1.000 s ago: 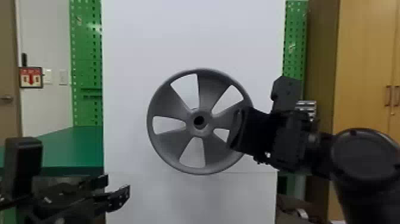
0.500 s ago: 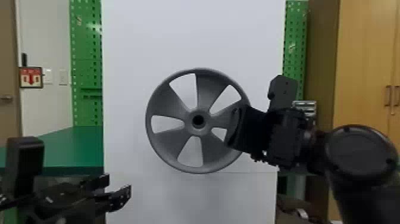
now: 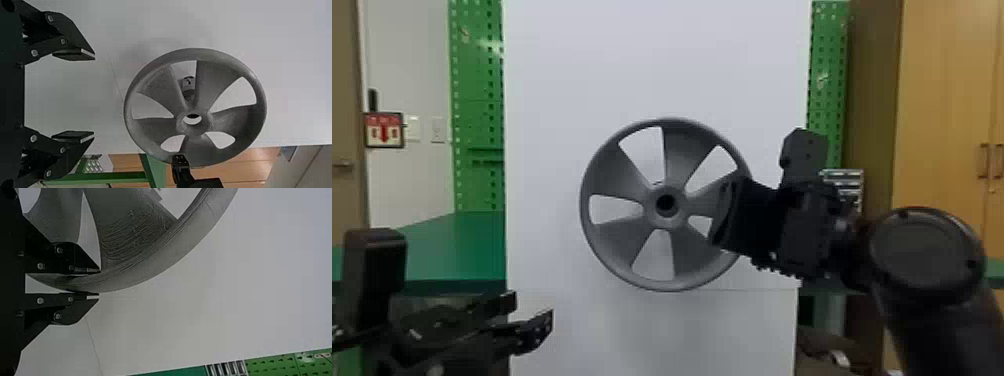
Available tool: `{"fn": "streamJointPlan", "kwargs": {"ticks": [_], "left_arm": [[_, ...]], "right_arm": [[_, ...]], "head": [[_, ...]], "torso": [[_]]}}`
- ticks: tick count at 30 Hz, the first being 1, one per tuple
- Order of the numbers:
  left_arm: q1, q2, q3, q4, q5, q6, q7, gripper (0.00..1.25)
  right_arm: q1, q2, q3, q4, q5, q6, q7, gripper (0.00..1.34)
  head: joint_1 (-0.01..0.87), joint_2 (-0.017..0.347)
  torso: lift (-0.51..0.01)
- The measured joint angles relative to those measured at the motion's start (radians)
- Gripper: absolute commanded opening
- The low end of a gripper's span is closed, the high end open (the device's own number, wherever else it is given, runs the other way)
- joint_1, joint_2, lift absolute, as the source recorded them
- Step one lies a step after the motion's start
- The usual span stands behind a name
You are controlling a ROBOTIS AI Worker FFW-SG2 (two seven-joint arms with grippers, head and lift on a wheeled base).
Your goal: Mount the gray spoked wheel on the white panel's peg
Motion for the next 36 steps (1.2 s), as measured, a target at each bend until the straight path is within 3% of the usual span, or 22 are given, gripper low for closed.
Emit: {"fn": "streamJointPlan", "kwargs": {"ticks": [36], "left_arm": [[-0.001, 0.001, -0.014, 0.000, -0.014, 0.000, 0.000, 0.71]], "right_arm": [[-0.029, 0.011, 0.003, 0.069, 0.056, -0.035, 0.038, 0.01]], "head": [[0.084, -0.008]], "torso": [[-0.487]]}}
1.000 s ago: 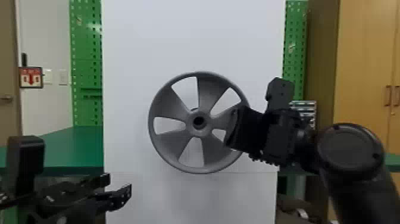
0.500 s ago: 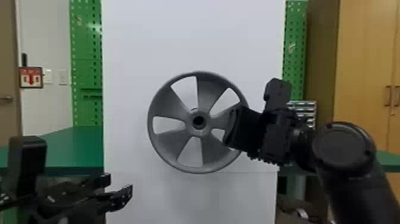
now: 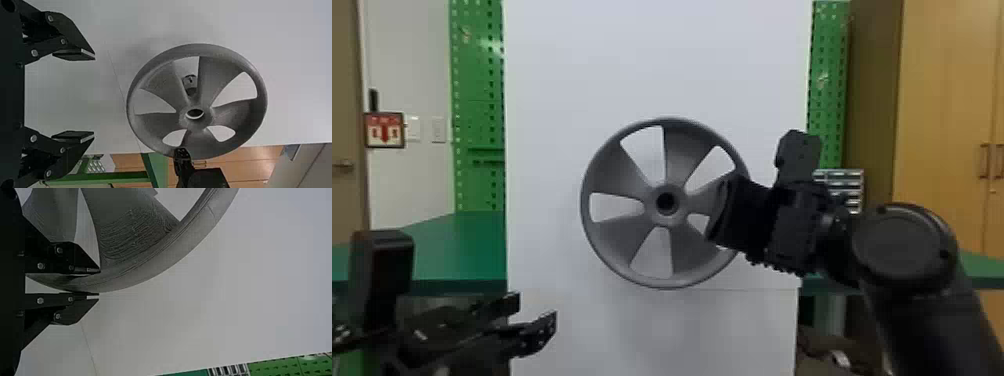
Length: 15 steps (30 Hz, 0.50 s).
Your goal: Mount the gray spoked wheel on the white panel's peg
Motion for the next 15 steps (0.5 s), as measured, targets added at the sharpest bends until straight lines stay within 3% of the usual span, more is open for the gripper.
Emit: {"fn": "streamJointPlan", "kwargs": {"ticks": [15], "left_arm": [[0.001, 0.000, -0.002, 0.000, 0.000, 0.000, 0.000, 0.71]], "right_arm": [[-0.011, 0.000, -0.002, 0.027, 0.018, -0.021, 0.002, 0.01]], "head": [[0.084, -0.008]], "torso": [[-0.487]]}}
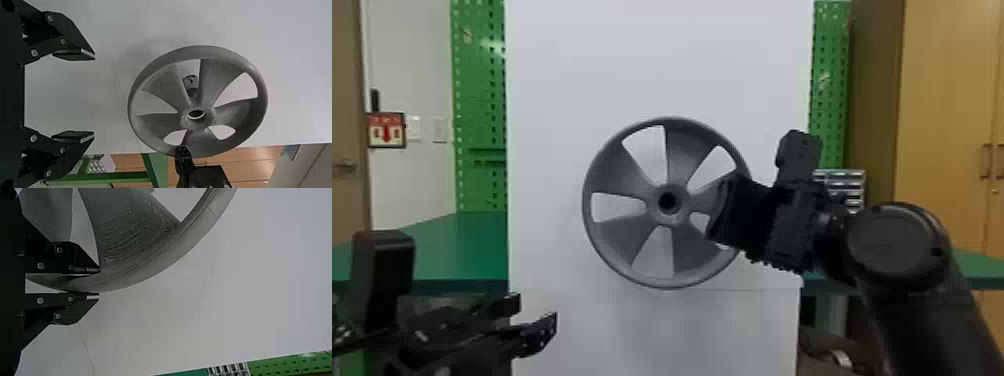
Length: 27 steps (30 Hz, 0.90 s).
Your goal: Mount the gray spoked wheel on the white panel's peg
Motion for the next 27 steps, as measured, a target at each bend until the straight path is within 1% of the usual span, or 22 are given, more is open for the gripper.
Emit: {"fn": "streamJointPlan", "kwargs": {"ticks": [7, 19, 27], "left_arm": [[0.000, 0.000, -0.002, 0.000, 0.000, 0.000, 0.000, 0.71], [0.000, 0.001, -0.001, 0.000, 0.000, 0.000, 0.000, 0.71], [0.000, 0.002, -0.001, 0.000, 0.001, 0.000, 0.000, 0.71]], "right_arm": [[-0.005, 0.000, 0.003, 0.003, 0.006, -0.011, 0.004, 0.01], [-0.008, 0.000, -0.001, 0.005, 0.022, -0.025, 0.049, 0.01], [0.002, 0.000, -0.007, 0.011, 0.035, -0.037, 0.050, 0.01]], "head": [[0.084, -0.008], [0.084, -0.008], [0.084, -0.008]], "torso": [[-0.487], [-0.487], [-0.487]]}}
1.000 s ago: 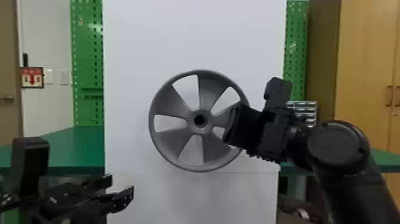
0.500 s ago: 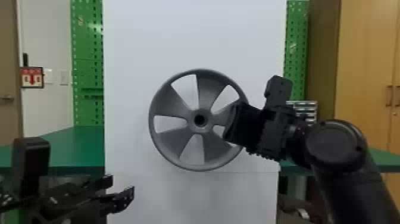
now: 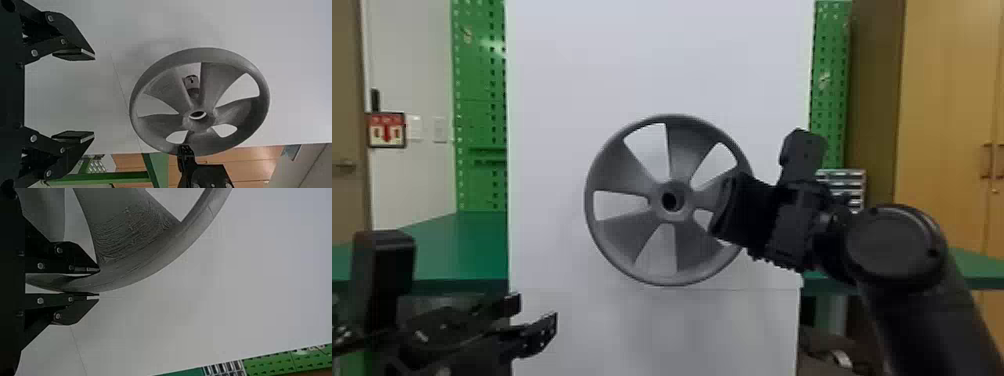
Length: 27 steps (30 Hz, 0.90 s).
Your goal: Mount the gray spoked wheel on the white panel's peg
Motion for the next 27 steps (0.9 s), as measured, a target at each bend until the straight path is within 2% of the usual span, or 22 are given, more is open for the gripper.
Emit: {"fn": "streamJointPlan", "kwargs": {"ticks": [11, 27], "left_arm": [[-0.001, 0.000, -0.001, 0.000, 0.001, -0.001, 0.000, 0.71], [-0.002, 0.000, -0.002, 0.001, -0.004, -0.005, 0.000, 0.71]], "right_arm": [[0.004, 0.000, -0.001, 0.016, 0.026, -0.031, 0.012, 0.01], [0.009, 0.000, 0.018, 0.058, 0.030, -0.055, 0.093, 0.01]], "head": [[0.084, -0.008], [0.084, -0.008]], "torso": [[-0.487], [-0.487]]}}
